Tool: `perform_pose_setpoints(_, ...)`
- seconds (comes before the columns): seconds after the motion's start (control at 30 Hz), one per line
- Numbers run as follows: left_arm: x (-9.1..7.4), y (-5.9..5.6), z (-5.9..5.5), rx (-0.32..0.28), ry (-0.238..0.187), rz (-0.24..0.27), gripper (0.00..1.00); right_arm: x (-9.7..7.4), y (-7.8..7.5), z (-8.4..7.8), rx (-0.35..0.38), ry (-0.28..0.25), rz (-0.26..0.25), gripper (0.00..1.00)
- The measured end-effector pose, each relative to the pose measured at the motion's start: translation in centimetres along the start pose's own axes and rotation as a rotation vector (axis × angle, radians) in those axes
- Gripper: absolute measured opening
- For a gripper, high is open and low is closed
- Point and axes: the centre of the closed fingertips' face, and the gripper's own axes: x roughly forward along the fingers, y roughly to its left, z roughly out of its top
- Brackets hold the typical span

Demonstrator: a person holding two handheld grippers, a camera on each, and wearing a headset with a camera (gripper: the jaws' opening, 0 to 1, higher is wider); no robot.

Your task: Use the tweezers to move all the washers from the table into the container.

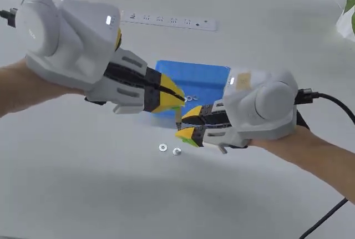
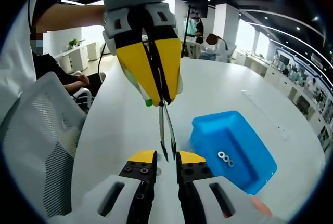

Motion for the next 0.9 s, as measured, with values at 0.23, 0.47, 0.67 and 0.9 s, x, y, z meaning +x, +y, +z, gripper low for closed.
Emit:
perform_pose_setpoints(0.23,0.5,-0.9,-0.2,-0.028,-0.015,-0.02,0.05,0.1,0.4,-0.4,0.018,-0.003,0.003,0.16)
perform_pose_setpoints(0.47,1.1,-1.8,-0.8,-0.051,-0.008,-0.045,0.05,0.5,1.3,-1.3,0.036,0.001,0.016,0.16)
perform_pose_setpoints(0.67,1.4,-2.6,-1.6,-0.072,-0.001,-0.056,0.05,1.1,2.3,-2.2,0.024,0.017,0.031,0.16)
perform_pose_setpoints(0.9,1.5,-2.7,-2.0,-0.078,-0.004,-0.055,0.05,1.2,2.3,-2.6,0.034,0.023,0.031,0.16)
